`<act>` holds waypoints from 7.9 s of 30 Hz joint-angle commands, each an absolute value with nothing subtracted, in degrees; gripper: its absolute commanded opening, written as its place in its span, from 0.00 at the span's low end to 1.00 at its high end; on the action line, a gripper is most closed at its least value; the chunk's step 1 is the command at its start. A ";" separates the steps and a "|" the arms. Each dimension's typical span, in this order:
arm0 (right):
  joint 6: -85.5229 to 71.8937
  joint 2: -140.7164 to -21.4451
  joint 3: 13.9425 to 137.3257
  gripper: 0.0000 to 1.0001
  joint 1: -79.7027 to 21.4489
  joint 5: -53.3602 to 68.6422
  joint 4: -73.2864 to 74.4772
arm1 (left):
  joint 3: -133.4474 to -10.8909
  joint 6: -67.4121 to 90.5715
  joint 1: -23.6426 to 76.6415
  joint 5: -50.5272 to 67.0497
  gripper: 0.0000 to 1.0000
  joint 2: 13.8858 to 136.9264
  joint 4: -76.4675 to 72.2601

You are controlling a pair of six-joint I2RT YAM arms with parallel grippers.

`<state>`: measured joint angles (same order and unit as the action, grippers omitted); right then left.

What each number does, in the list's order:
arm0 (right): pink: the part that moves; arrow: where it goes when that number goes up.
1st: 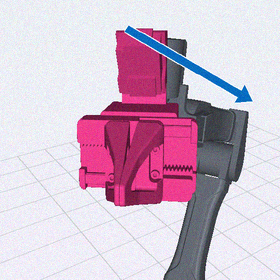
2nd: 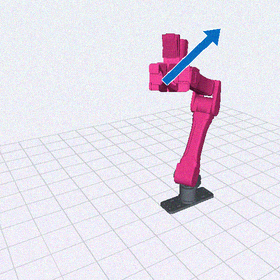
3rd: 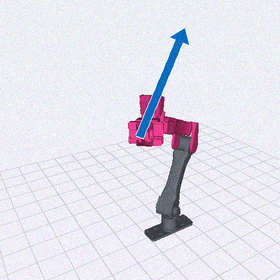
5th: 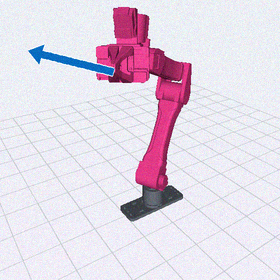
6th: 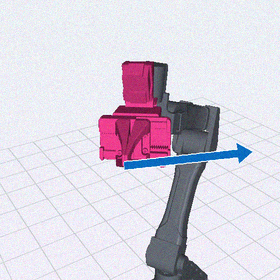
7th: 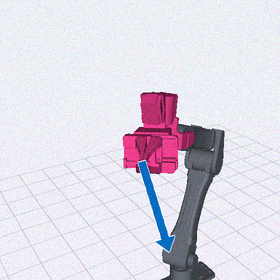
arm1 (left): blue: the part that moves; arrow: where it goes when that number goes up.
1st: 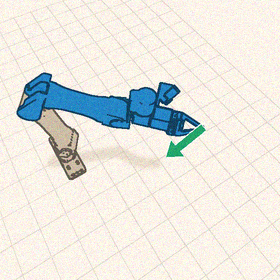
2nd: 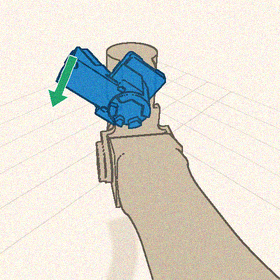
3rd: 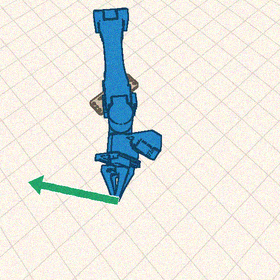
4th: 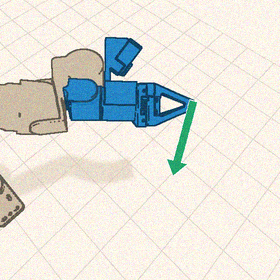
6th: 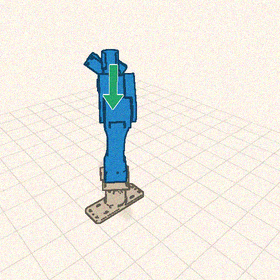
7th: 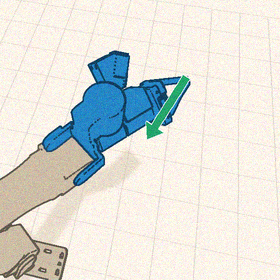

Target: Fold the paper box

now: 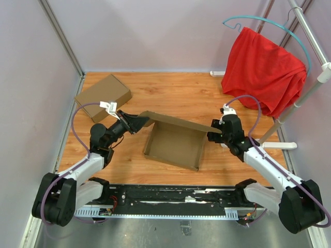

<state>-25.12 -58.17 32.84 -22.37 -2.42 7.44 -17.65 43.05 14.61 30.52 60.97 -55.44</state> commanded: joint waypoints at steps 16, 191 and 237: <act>-16.76 -57.31 52.15 0.59 -22.77 -18.29 25.39 | -24.37 40.36 14.77 26.33 0.30 57.79 -48.39; 16.43 -71.54 73.60 0.02 -39.51 24.05 31.99 | -7.57 31.64 16.16 21.08 0.44 50.17 -45.41; 22.12 -85.30 88.93 0.01 -39.50 12.24 19.54 | -2.54 36.14 17.05 9.72 0.42 54.24 -41.08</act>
<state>19.77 -83.13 85.17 -39.35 13.69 25.43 -2.17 34.37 16.38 11.84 52.36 -35.66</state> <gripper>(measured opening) 0.016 0.435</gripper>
